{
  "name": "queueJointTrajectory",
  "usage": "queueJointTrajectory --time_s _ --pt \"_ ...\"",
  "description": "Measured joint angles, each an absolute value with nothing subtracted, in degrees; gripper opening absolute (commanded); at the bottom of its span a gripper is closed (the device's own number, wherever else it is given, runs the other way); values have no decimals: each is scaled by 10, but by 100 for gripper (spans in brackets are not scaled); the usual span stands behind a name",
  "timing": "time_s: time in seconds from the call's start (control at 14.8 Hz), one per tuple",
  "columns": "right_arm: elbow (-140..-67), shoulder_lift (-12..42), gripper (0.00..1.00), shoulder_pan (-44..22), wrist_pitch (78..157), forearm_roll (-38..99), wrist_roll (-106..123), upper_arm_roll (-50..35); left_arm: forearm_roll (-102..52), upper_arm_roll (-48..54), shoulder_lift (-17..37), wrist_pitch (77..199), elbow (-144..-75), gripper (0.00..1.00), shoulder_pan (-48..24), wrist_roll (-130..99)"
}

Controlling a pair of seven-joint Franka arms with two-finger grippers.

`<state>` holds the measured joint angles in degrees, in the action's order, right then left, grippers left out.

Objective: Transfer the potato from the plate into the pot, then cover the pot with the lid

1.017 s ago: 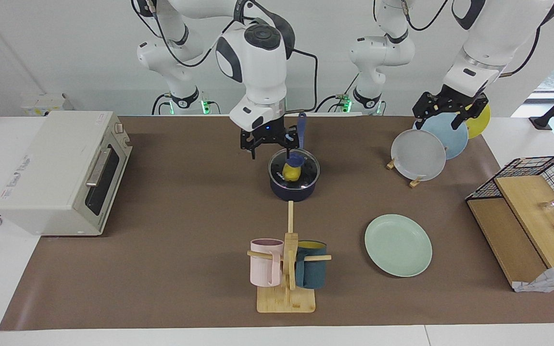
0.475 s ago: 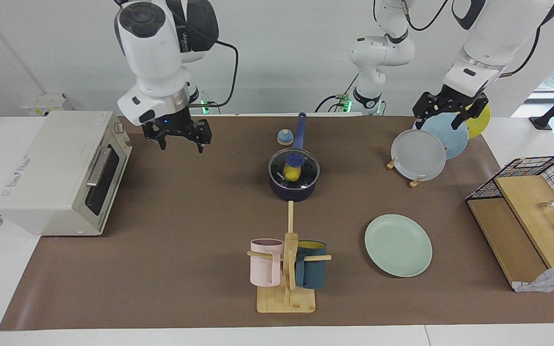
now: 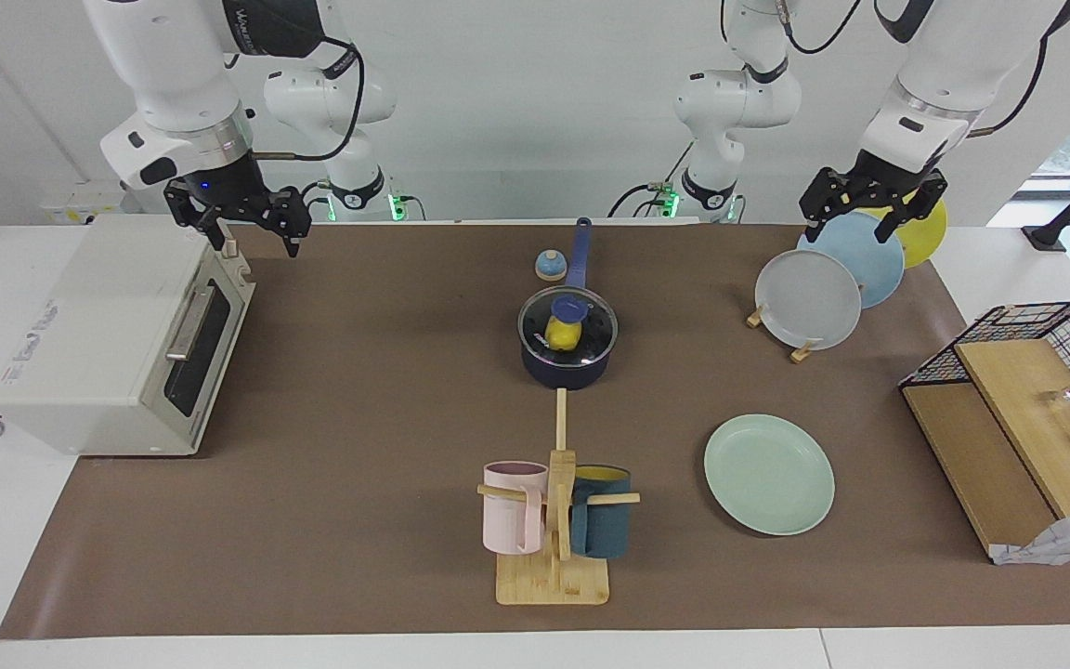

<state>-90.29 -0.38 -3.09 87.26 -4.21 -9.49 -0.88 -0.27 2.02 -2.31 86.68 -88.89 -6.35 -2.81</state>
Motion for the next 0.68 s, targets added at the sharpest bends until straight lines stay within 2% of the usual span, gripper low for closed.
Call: queueJointTrajectory --time_s 0.68 --pt "-912 -1 100 1 885 -33 -81 -2 -3 20 -25 867 -900 100 -63 -28"
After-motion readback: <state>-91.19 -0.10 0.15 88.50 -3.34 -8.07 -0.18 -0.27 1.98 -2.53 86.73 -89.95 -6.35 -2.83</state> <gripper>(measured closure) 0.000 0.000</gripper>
